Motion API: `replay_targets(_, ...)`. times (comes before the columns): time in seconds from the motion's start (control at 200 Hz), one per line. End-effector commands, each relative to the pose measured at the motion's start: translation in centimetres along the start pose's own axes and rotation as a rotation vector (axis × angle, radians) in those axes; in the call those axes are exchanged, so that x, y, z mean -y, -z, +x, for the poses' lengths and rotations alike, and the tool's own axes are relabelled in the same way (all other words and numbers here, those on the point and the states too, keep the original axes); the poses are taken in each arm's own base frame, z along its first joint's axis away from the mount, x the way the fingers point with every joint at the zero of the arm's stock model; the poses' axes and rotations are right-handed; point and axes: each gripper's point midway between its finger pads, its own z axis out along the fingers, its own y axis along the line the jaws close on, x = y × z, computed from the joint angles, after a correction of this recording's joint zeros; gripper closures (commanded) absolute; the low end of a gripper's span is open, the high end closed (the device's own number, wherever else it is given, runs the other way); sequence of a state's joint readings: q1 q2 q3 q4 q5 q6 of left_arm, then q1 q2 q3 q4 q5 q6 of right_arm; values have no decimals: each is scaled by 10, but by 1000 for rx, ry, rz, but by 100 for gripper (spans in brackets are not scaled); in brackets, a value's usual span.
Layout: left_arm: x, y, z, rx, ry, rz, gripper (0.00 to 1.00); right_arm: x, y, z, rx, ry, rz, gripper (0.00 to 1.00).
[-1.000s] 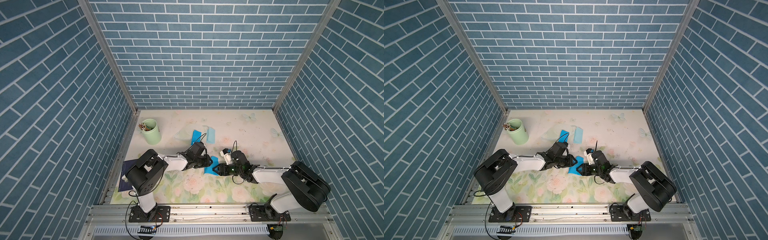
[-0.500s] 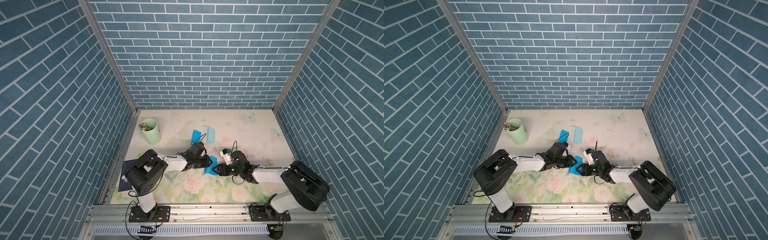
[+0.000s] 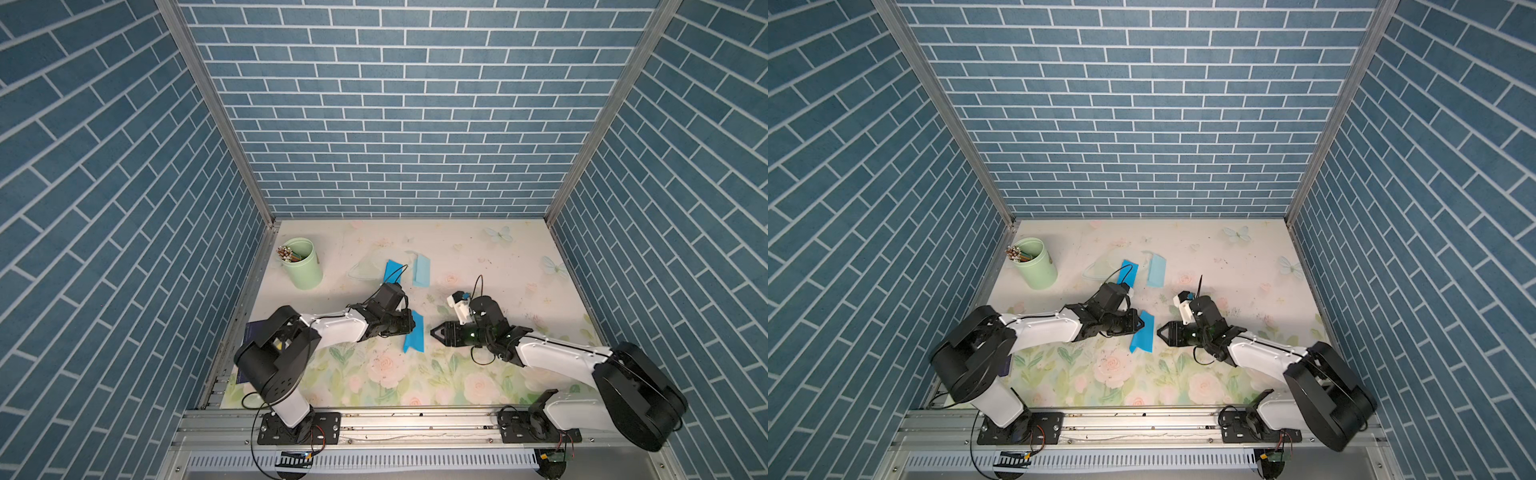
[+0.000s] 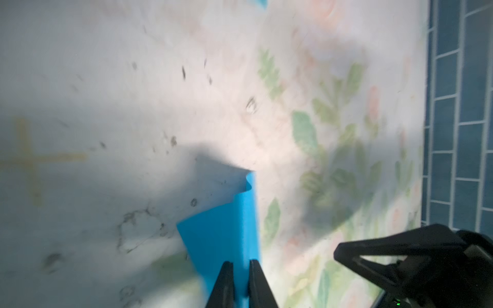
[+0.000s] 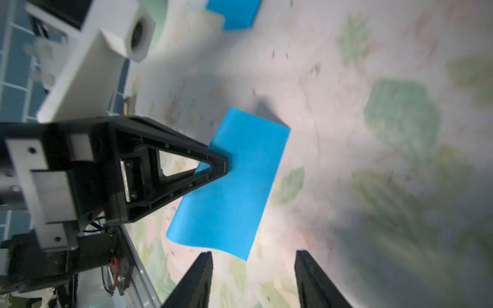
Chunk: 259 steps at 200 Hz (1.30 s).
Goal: Fold the square paper along the opposite sides
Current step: Pick up the paper from the center of the board, then fold the paper.
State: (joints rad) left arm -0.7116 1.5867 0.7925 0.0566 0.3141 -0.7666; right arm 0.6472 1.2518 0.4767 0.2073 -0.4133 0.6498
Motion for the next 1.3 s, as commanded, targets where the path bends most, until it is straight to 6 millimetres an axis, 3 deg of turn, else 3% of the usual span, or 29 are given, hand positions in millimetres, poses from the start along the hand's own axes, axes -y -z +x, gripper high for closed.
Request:
replay_targets(0.0,40,44,-46,154,-85,126,88,-20,26,-42,134,29,-54,46)
replay_targets(0.13,73,86,-70,259,-132,285,88,-47,54,-76,248,-12,-214,46)
replay_targets(0.255,97,109,-78,303,-166,387,87,-68,60,-90,267,-50,-352,45)
replay_targets(0.41,112,118,-80,316,-163,460,86,-82,58,-100,269,-77,-452,45)
replay_targets(0.8,116,122,-81,325,-156,487,85,-115,45,-109,223,-88,-591,48)
replay_targets(0.98,114,123,-81,331,-158,477,85,-118,44,-112,220,-88,-604,62)
replay_targets(1.155,110,123,-84,345,-177,436,82,-114,46,-111,228,-70,-578,89)
replay_targets(1.21,109,124,-87,349,-186,422,77,-114,46,-111,226,-49,-559,100)
replay_targets(1.29,105,133,-95,370,-195,411,61,-115,50,-113,232,-8,-537,100)
